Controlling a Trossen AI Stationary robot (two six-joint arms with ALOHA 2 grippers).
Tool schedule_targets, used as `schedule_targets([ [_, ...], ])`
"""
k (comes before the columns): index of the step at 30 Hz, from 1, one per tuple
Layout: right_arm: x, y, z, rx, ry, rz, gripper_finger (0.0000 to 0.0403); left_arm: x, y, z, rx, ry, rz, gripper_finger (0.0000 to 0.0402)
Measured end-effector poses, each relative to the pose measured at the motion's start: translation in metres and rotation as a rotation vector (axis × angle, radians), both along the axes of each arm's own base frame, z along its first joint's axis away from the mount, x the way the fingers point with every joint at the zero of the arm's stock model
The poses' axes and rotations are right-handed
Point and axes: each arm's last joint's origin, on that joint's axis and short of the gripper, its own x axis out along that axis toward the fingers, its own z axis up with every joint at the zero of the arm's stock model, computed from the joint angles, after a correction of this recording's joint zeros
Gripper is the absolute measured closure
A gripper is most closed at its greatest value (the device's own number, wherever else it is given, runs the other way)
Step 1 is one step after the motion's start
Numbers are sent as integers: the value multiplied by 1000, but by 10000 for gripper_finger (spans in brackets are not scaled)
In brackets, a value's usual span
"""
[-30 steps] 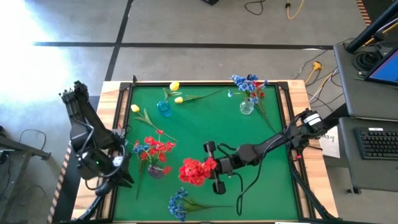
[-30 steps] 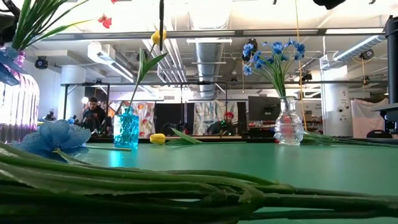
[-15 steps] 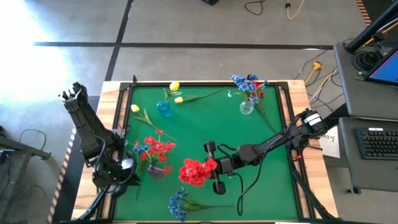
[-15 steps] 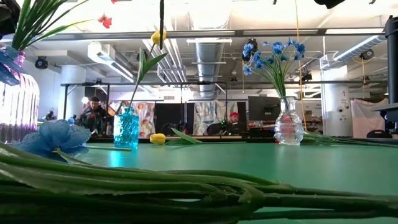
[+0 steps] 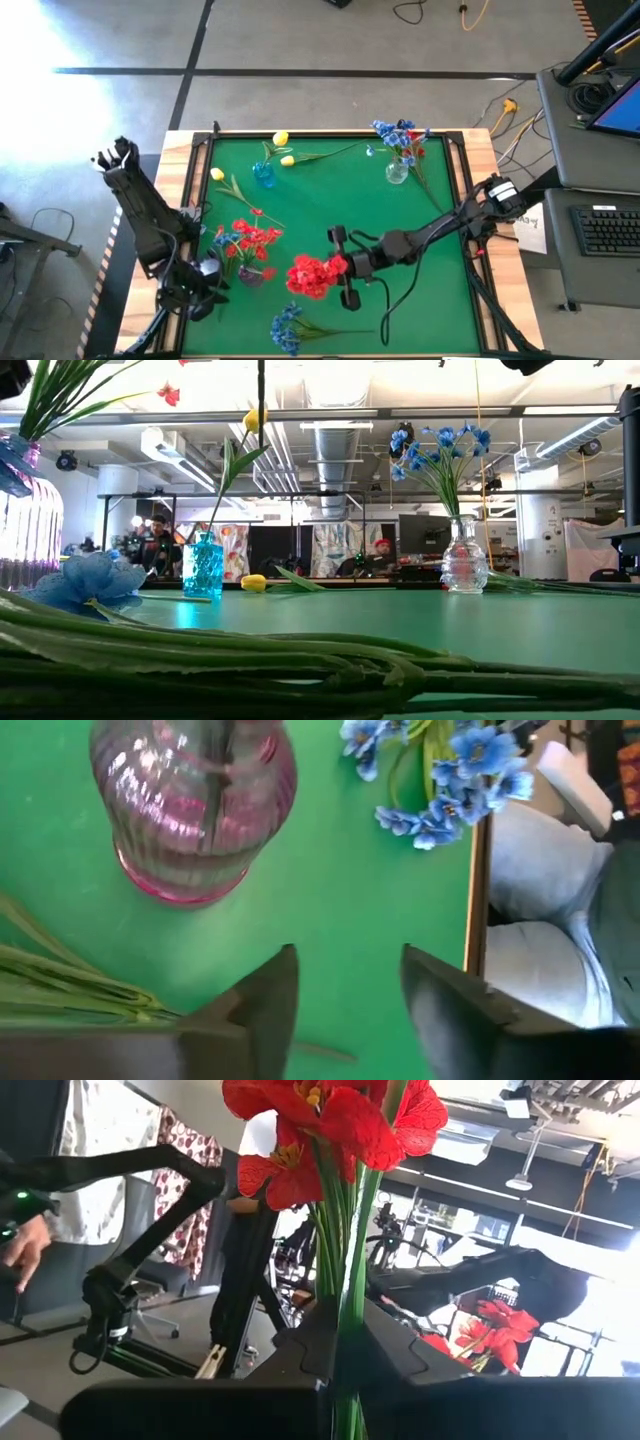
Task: Sort flowers into vase by color
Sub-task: Put the bottom red flowers into the purple vase
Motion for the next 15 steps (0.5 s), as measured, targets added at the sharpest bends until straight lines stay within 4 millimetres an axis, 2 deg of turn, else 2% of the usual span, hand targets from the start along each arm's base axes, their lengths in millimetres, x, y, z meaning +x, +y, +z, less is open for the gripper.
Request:
schedule_targets([
  [8, 1, -2, 0, 20, 6, 5, 385, 3, -7, -15, 61, 48, 21, 80],
  [11, 2, -1, 4, 41, 4, 15, 385, 4, -8, -19, 72, 65, 38, 61],
  [15, 11, 2, 11, 59, -26, 52, 385, 6, -9, -23, 92, 61, 68, 59],
])
